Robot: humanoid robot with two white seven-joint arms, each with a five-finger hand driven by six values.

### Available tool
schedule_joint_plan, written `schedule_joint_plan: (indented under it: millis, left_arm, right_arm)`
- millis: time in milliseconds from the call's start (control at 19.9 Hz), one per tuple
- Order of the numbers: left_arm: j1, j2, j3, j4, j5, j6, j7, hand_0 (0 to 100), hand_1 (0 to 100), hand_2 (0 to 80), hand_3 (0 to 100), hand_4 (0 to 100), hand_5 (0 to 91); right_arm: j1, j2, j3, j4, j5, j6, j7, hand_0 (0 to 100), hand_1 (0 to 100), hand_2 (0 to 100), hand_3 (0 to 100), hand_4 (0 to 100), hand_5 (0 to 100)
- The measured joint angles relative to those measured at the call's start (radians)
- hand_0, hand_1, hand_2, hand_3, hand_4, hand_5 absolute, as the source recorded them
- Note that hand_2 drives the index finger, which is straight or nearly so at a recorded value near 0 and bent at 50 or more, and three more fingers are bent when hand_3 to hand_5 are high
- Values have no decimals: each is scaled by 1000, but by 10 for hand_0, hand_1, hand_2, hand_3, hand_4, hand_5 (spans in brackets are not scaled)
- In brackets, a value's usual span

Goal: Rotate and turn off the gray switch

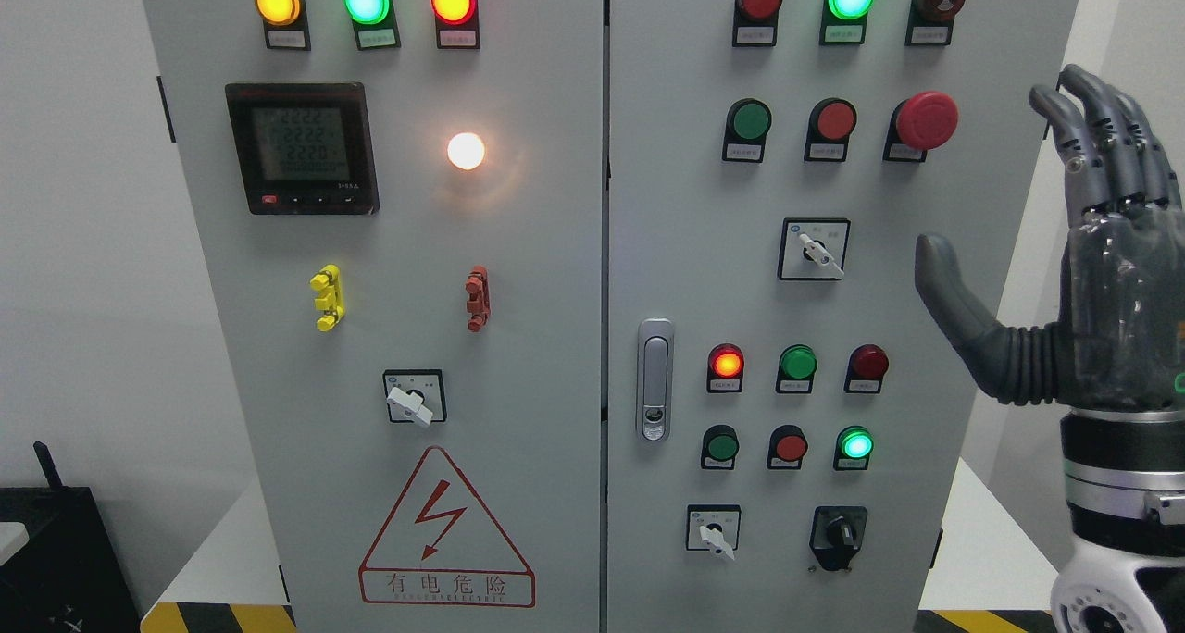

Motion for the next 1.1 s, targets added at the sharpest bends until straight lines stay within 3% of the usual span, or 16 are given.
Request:
schedule_joint_plan:
  millis: [703,803,853,953,1004,1104]
  left_arm:
    - [0,0,0,0,0,0,0,120,389,0,0,0,0]
    - [0,0,0,0,0,0,0,120,389,0,0,0,0]
    - [0,0,0,0,0,0,0,120,389,0,0,0,0]
    - [0,0,0,0,0,0,0,120,389,0,0,0,0]
    - [0,0,0,0,0,0,0,120,389,0,0,0,0]
    - [0,0,0,0,0,0,0,120,389,0,0,0,0]
  right_arm:
    - [5,3,0,-5,0,0,0,364,290,0,0,0,0]
    - [5,3,0,-5,0,0,0,376,310,0,117,87,0]
    - [5,4,0,-5,0,0,0,385,325,0,245,136,55]
    - [6,4,-1,-5,0,-2,-2,389,341,0,309,187,167]
    - [6,5,-1,-5,0,-5,-3,390,355,0,364,309,335]
    - [6,6,-1,-5,0,-9,-11,388,369,0,412,375,453]
